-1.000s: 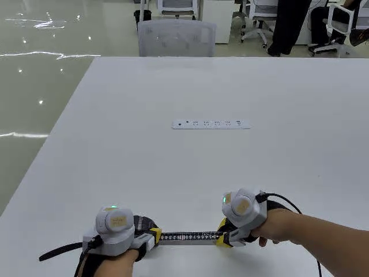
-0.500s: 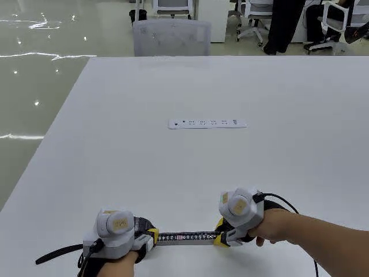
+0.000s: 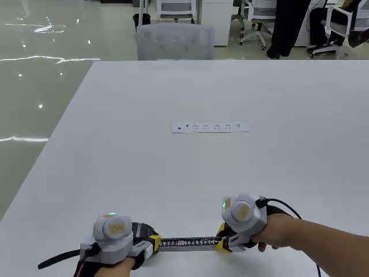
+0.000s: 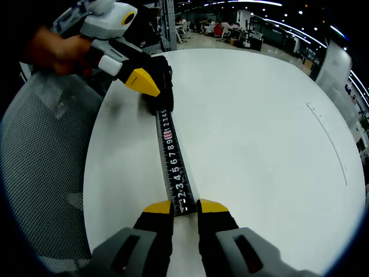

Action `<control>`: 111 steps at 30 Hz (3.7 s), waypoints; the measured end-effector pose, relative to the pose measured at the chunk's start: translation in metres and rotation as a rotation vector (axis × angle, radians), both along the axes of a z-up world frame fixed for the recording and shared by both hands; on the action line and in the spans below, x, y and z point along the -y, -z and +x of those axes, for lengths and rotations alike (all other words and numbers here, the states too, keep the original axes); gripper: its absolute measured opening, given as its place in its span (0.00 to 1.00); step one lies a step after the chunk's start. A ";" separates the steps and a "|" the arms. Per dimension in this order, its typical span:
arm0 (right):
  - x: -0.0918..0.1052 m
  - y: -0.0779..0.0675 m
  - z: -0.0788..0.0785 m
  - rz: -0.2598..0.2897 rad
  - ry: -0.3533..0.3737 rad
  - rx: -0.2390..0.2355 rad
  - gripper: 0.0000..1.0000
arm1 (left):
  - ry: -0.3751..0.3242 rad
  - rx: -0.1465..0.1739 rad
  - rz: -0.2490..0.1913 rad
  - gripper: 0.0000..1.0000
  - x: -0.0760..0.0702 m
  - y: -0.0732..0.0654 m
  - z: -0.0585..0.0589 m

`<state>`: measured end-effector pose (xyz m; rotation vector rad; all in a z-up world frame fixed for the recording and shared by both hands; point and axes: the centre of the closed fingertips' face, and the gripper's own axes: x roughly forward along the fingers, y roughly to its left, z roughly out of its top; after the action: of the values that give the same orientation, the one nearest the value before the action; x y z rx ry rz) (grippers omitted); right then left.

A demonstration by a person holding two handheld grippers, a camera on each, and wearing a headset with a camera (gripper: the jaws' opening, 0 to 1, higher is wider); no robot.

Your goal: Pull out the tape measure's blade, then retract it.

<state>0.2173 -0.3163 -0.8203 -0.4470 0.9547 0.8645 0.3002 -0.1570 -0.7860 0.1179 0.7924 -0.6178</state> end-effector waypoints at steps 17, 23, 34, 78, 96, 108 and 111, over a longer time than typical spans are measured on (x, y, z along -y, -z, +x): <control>-0.017 0.000 0.007 0.017 -0.010 0.003 0.14 | 0.007 -0.014 -0.004 0.56 0.001 0.000 0.000; -0.030 0.001 0.011 0.025 -0.020 0.010 0.14 | 0.008 -0.016 -0.004 0.56 0.001 0.000 -0.001; -0.043 0.001 0.018 0.035 -0.027 0.017 0.14 | 0.009 -0.021 -0.006 0.56 0.001 0.000 -0.001; -0.098 0.001 0.044 0.074 -0.046 0.039 0.14 | -0.010 -0.028 -0.021 0.56 0.000 -0.001 0.000; -0.121 0.000 0.054 0.088 -0.087 0.047 0.14 | -0.004 -0.035 -0.024 0.57 0.001 -0.001 0.000; -0.116 0.001 0.049 0.079 -0.089 0.064 0.15 | -0.010 -0.027 -0.031 0.57 0.000 -0.001 0.001; -0.117 0.001 0.049 0.075 -0.098 0.070 0.14 | -0.011 -0.028 -0.031 0.57 0.000 -0.001 0.001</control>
<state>0.2659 -0.1995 -0.8213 -0.4594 0.8385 0.9644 0.3009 -0.1570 -0.7849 0.0763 0.8099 -0.6225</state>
